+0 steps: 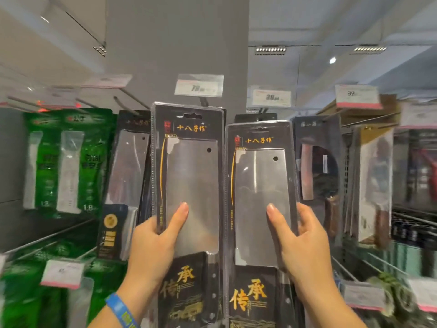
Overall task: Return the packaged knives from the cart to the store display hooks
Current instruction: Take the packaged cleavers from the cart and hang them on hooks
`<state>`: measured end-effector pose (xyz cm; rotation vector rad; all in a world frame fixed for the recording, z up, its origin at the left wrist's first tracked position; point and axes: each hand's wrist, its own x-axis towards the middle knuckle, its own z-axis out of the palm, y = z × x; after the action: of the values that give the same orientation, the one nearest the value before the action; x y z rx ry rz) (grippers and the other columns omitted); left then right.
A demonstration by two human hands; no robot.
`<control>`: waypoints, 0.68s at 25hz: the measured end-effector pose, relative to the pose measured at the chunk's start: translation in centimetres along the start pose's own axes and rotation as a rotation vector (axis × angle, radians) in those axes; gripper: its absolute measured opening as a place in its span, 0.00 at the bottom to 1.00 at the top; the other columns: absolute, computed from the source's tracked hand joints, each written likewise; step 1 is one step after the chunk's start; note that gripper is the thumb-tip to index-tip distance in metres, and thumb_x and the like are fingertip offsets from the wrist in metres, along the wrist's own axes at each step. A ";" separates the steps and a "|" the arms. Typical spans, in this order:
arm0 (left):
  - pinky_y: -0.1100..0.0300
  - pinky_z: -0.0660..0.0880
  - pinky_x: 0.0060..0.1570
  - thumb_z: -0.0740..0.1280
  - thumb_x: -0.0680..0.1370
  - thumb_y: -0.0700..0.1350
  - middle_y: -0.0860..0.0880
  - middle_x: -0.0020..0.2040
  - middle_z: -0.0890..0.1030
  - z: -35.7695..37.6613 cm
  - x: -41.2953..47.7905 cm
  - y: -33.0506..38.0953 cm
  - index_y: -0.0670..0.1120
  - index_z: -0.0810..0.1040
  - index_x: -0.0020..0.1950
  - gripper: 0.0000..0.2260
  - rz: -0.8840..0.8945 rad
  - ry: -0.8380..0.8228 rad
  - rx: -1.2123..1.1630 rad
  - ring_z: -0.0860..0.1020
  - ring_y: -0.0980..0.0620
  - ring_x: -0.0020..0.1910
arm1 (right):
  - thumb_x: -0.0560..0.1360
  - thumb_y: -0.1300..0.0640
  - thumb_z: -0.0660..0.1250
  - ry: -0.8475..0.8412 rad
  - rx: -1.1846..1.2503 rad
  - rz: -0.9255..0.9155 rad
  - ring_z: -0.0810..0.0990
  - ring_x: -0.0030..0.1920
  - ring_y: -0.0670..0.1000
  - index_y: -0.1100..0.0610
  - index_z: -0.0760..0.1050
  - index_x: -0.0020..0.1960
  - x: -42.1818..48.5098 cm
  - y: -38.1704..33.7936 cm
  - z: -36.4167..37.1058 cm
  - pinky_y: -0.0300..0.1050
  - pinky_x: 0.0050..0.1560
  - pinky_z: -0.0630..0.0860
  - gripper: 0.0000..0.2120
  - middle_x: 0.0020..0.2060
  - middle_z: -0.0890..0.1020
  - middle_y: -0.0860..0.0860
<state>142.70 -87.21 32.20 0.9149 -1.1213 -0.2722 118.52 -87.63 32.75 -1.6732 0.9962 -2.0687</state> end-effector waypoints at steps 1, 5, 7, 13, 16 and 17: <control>0.57 0.71 0.34 0.70 0.64 0.73 0.52 0.32 0.81 0.6 0.1 -0.2 0.42 0.83 0.39 0.32 0.004 -0.010 0.001 0.76 0.59 0.29 | 0.71 0.35 0.70 0.010 -0.021 0.003 0.82 0.49 0.33 0.41 0.78 0.53 0.3 0.6 -0.3 0.28 0.43 0.76 0.15 0.47 0.83 0.29; 0.56 0.76 0.35 0.73 0.69 0.65 0.59 0.36 0.82 1.7 0.8 -1.1 0.60 0.79 0.40 0.11 0.101 -0.068 0.035 0.79 0.63 0.35 | 0.69 0.32 0.70 0.092 -0.126 0.065 0.83 0.43 0.39 0.46 0.81 0.49 1.2 2.0 -1.9 0.51 0.47 0.82 0.20 0.43 0.85 0.36; 0.57 0.80 0.36 0.76 0.69 0.61 0.54 0.35 0.83 1.8 1.5 -1.6 0.55 0.80 0.39 0.12 0.097 -0.066 0.022 0.81 0.57 0.34 | 0.69 0.32 0.70 0.117 -0.194 0.084 0.83 0.37 0.43 0.47 0.80 0.44 1.7 2.0 -2.5 0.57 0.43 0.83 0.18 0.39 0.85 0.38; 0.62 0.77 0.30 0.72 0.66 0.67 0.49 0.31 0.81 0.4 3.8 -0.6 0.40 0.77 0.37 0.28 0.165 0.019 0.074 0.78 0.55 0.29 | 0.69 0.26 0.66 0.107 -0.306 0.046 0.83 0.45 0.59 0.61 0.80 0.48 2.9 -0.6 -1.1 0.62 0.47 0.80 0.36 0.43 0.85 0.58; 0.41 0.78 0.40 0.68 0.66 0.74 0.35 0.41 0.81 -3.0 6.1 -0.3 0.34 0.77 0.44 0.40 0.165 0.114 0.148 0.81 0.38 0.38 | 0.71 0.28 0.66 0.231 -0.255 -0.026 0.77 0.30 0.44 0.57 0.72 0.36 3.5 -2.7 -0.3 0.52 0.30 0.71 0.30 0.28 0.78 0.48; 0.39 0.78 0.41 0.68 0.65 0.75 0.34 0.42 0.81 -4.0 6.8 -0.3 0.33 0.77 0.45 0.41 0.157 0.150 0.145 0.81 0.36 0.40 | 0.71 0.29 0.65 0.267 -0.248 -0.037 0.72 0.27 0.45 0.56 0.68 0.34 3.7 -3.4 -0.1 0.50 0.30 0.66 0.29 0.25 0.73 0.47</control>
<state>149.27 -89.57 35.89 0.9526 -1.0765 0.0070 118.02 -87.47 37.76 -1.5613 1.3641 -2.3174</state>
